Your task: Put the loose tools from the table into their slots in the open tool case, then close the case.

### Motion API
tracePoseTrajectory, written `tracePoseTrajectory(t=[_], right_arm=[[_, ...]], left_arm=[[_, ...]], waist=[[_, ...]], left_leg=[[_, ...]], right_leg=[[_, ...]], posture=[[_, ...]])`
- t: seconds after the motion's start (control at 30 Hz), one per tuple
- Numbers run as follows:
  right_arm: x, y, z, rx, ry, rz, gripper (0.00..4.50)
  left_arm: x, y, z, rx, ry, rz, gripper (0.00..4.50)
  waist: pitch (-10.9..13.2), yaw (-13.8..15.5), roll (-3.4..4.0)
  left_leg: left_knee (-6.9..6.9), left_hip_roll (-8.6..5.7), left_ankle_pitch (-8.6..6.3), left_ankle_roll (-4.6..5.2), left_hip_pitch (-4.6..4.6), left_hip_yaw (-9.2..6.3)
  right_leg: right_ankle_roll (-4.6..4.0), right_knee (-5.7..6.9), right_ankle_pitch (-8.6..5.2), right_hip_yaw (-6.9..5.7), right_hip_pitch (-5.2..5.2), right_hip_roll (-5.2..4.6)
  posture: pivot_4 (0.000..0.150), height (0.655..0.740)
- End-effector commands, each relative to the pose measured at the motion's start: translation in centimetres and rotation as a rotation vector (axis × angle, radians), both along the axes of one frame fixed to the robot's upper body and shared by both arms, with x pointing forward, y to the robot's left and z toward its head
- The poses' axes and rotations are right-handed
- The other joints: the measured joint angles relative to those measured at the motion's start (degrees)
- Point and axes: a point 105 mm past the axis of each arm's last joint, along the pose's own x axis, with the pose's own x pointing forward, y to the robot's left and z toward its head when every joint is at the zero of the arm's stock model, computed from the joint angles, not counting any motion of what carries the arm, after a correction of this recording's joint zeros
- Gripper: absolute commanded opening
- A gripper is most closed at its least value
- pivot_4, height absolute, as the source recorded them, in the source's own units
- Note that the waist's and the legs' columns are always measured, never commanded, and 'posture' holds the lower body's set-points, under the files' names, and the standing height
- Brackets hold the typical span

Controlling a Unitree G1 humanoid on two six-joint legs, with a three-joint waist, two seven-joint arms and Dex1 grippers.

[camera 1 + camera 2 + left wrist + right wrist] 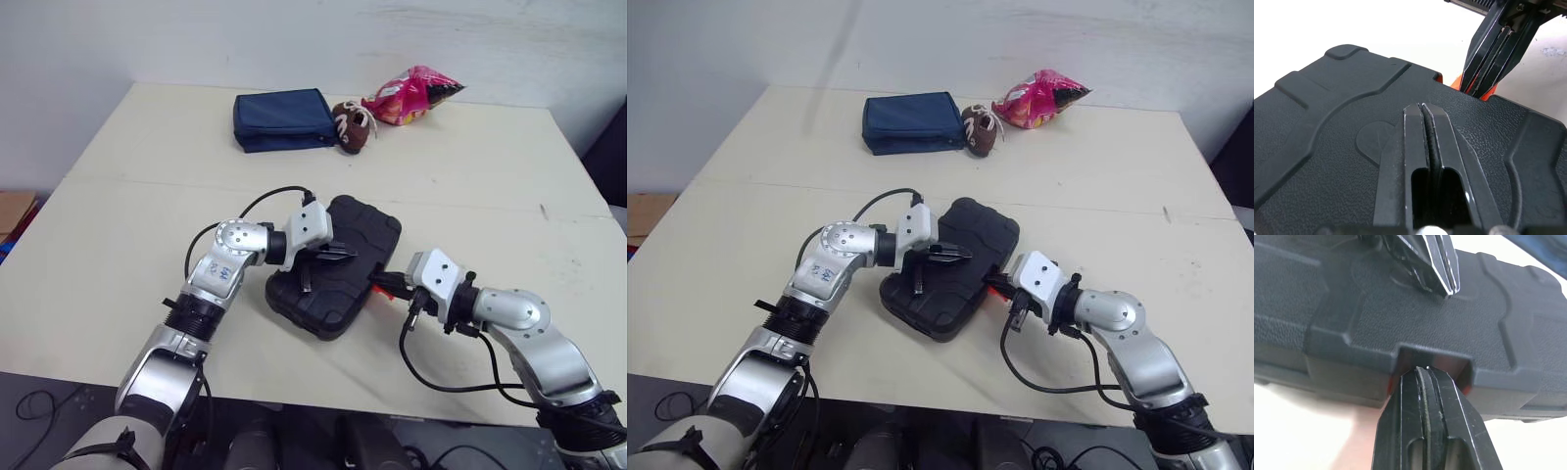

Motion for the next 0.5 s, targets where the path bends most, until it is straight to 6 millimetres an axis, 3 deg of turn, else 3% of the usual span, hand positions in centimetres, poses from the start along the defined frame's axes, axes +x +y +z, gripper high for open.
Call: tracePoseTrajectory(t=[0.03, 0.23, 0.5], right_arm=[[-0.7, -1.5, -0.7, -0.019, 0.060, -0.025, 0.00], [-1.5, -2.9, -3.5, -0.038, 0.186, -0.075, 0.00], [0.2, -0.8, -4.4, 0.038, 0.157, -0.069, 0.00]], left_arm=[[-0.1, 0.8, -2.6, 0.043, 0.090, 0.043, 0.03], [0.0, 0.9, -2.8, 0.057, 0.088, 0.051, 0.03], [0.0, 0.6, -3.5, 0.111, 0.084, 0.044, 0.03]], waist=[[0.0, 0.0, -0.03], [-0.1, 0.0, 0.00], [-0.1, -0.1, 0.04]], left_leg=[[-0.01, 0.01, 0.00, 0.00, 0.00, -0.02], [-0.01, 0.00, 0.00, 0.00, 0.01, -0.02], [-0.01, -0.01, 0.00, 0.00, 0.03, 0.00]], right_leg=[[0.00, -0.02, 0.00, -0.01, 0.02, 0.01], [0.00, -0.03, 0.00, 0.00, 0.04, 0.01], [0.00, -0.02, 0.00, 0.01, 0.05, 0.03]], posture=[[0.150, 0.7400], [0.150, 0.7400], [0.150, 0.7400]])
